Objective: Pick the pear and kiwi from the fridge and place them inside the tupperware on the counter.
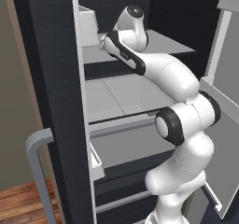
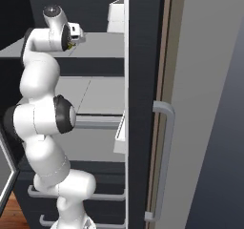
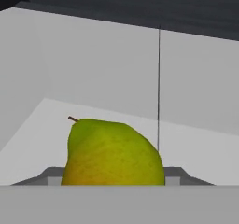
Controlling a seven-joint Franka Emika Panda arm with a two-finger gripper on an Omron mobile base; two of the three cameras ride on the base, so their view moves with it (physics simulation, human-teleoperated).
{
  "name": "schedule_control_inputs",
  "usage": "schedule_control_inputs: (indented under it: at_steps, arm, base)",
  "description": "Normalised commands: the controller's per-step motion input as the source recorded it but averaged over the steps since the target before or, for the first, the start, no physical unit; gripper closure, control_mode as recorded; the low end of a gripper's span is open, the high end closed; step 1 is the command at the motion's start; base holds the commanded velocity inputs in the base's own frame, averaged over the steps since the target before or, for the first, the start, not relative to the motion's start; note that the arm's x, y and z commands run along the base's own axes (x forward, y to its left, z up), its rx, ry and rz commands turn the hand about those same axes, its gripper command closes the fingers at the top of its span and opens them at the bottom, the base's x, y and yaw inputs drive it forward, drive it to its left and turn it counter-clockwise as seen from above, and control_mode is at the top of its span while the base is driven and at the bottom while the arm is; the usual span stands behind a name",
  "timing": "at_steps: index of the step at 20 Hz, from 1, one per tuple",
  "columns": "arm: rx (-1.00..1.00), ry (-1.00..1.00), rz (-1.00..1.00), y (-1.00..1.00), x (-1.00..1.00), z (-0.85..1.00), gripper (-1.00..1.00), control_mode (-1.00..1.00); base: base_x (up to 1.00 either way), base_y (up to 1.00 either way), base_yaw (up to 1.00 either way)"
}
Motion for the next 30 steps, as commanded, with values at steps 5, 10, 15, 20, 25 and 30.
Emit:
schedule_control_inputs:
  at_steps: [5, 10, 15, 20, 25, 30]
  arm:
    - [0.0, -0.23, 0.0, 0.01, -0.23, -0.01, 1.0, -1.0]
    - [0.0, -0.28, 0.0, 0.0, -0.76, 0.01, 1.0, -1.0]
    - [0.0, -0.03, 0.0, -0.05, -0.89, 0.19, 1.0, -1.0]
    - [0.0, 0.08, 0.0, -0.16, -0.62, 0.57, 1.0, -1.0]
    - [0.0, 0.14, 0.0, -0.15, -0.6, 0.42, 1.0, -1.0]
    - [0.0, 0.0, 0.0, -0.12, -0.8, 0.02, 1.0, -1.0]
  base:
    - [0.0, 0.0, 0.0]
    - [0.0, 0.0, 0.0]
    - [0.0, 0.0, 0.0]
    - [0.0, 0.0, 0.0]
    - [0.0, 0.0, 0.0]
    - [0.0, 0.0, 0.0]
